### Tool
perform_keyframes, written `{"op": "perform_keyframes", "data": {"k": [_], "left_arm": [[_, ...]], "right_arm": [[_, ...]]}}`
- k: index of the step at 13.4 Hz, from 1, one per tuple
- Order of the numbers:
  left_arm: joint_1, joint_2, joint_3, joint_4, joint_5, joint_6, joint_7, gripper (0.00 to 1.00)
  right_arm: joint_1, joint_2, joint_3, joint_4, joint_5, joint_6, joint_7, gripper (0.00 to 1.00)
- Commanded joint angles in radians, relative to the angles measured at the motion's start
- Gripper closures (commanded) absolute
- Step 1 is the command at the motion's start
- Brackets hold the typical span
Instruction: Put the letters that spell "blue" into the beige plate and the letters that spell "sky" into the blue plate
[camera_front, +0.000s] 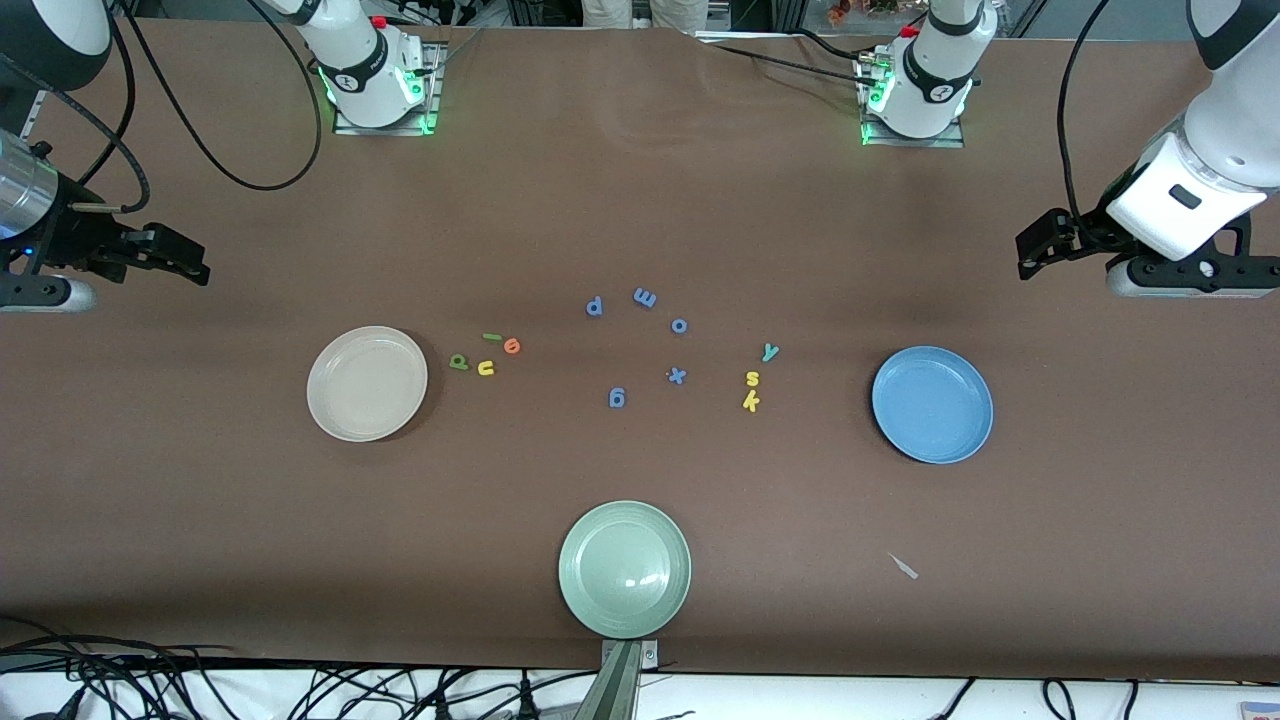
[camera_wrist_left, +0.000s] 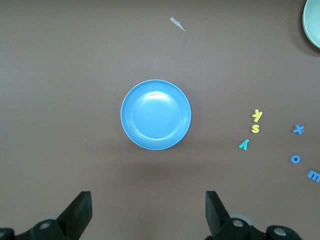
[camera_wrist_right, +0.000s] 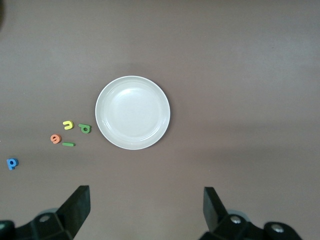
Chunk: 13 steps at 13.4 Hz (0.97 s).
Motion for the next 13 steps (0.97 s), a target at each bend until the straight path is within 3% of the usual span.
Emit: {"op": "perform_keyframes", "data": {"k": [1, 13], "left_arm": [[0.005, -0.004, -0.002, 0.012, -0.012, -0.019, 0.024, 0.00], [0.005, -0.004, -0.004, 0.014, -0.012, -0.019, 0.024, 0.00]], "right_arm": [[-0.001, 0.013, -0.001, 0.034, 0.004, -0.027, -0.014, 0.00], [-0.001, 0.010, 0.001, 0.031, 0.009, -0.029, -0.011, 0.00]]}}
